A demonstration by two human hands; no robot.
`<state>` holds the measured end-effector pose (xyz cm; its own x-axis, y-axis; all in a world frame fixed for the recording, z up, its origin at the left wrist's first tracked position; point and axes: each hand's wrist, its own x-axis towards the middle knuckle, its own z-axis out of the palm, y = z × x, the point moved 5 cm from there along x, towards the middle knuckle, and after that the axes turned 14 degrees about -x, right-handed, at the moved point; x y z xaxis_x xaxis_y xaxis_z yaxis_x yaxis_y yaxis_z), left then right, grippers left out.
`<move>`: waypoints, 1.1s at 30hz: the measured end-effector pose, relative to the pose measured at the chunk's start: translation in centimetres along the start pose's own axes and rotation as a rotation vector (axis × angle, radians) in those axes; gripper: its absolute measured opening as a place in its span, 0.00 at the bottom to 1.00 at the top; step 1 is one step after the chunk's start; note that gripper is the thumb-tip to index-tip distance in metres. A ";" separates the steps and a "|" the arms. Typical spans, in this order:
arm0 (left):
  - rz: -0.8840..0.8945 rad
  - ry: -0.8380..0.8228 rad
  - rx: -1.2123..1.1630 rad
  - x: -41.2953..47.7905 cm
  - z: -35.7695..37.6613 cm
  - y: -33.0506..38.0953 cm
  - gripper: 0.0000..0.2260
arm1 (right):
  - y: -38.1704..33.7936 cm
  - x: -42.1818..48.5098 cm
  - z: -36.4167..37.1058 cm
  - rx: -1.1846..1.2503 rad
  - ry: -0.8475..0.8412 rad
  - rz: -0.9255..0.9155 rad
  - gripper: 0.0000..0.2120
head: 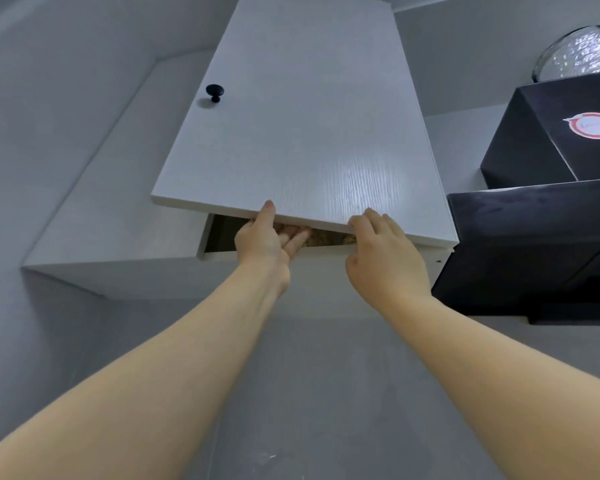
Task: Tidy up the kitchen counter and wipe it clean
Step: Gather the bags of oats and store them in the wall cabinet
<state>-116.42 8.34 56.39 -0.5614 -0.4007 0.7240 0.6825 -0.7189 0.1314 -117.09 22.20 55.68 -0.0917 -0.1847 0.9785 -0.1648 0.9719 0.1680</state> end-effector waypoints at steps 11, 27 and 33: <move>0.814 -0.376 2.235 -0.2 -1.8 -0.1 0.35 | -0.9 0.1 1.6 -0.010 -0.039 0.033 0.23; 0.439 -0.443 2.193 2.5 -4.3 -2.1 0.36 | -0.8 -0.5 4.4 -0.134 -0.215 0.023 0.36; 0.393 -0.455 2.175 3.2 -4.8 -2.9 0.37 | -0.7 -0.8 5.0 -0.150 -0.222 0.000 0.37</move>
<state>-122.43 6.38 55.07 -0.4196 0.0213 0.9074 0.1892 0.9798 0.0645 -121.78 20.97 54.18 -0.3074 -0.1965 0.9311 -0.0191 0.9795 0.2004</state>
